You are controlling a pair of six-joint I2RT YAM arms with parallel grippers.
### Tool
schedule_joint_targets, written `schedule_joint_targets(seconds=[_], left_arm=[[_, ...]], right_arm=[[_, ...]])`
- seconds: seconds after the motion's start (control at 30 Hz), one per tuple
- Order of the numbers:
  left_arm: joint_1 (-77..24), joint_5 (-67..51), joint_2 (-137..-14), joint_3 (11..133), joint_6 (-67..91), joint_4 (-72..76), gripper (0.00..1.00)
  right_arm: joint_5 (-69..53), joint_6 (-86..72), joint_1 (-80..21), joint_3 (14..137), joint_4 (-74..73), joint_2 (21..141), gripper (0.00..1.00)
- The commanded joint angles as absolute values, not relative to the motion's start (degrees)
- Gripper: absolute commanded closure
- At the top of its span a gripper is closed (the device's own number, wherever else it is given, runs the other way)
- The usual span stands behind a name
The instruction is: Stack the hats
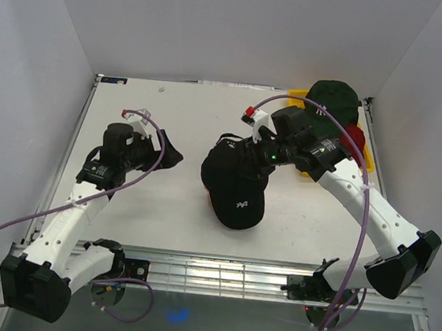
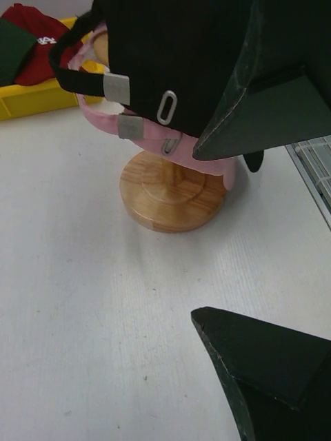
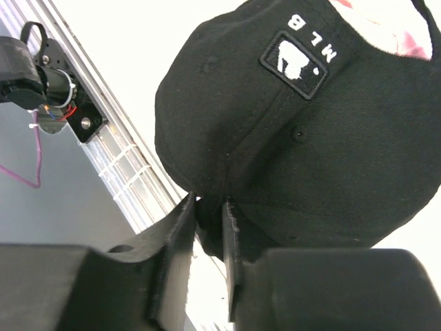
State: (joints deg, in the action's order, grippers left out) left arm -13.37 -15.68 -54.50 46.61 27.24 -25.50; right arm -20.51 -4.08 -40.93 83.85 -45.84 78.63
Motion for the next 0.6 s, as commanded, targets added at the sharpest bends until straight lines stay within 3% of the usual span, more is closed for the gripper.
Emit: schedule_joint_targets(seconds=[0.0, 0.17, 0.27, 0.57], left_arm=[[-13.6, -18.8, -56.5, 51.4, 28.8, -22.4, 0.02], [-14.1, -20.2, -59.5, 54.0, 29.6, -21.4, 0.02], [-14.7, -20.6, -60.6, 54.2, 29.7, -21.1, 0.02], [-16.2, -20.9, -63.4, 55.5, 28.7, -21.0, 0.02]], right_arm=[[-18.8, -3.6, -41.3, 82.4, -44.2, 77.0, 0.70], [-18.2, -4.3, -41.3, 81.8, -43.5, 75.9, 0.47], [-18.3, -4.6, -41.4, 82.4, -43.7, 75.8, 0.39], [-11.5, -7.6, -41.4, 88.9, -44.2, 76.1, 0.29]])
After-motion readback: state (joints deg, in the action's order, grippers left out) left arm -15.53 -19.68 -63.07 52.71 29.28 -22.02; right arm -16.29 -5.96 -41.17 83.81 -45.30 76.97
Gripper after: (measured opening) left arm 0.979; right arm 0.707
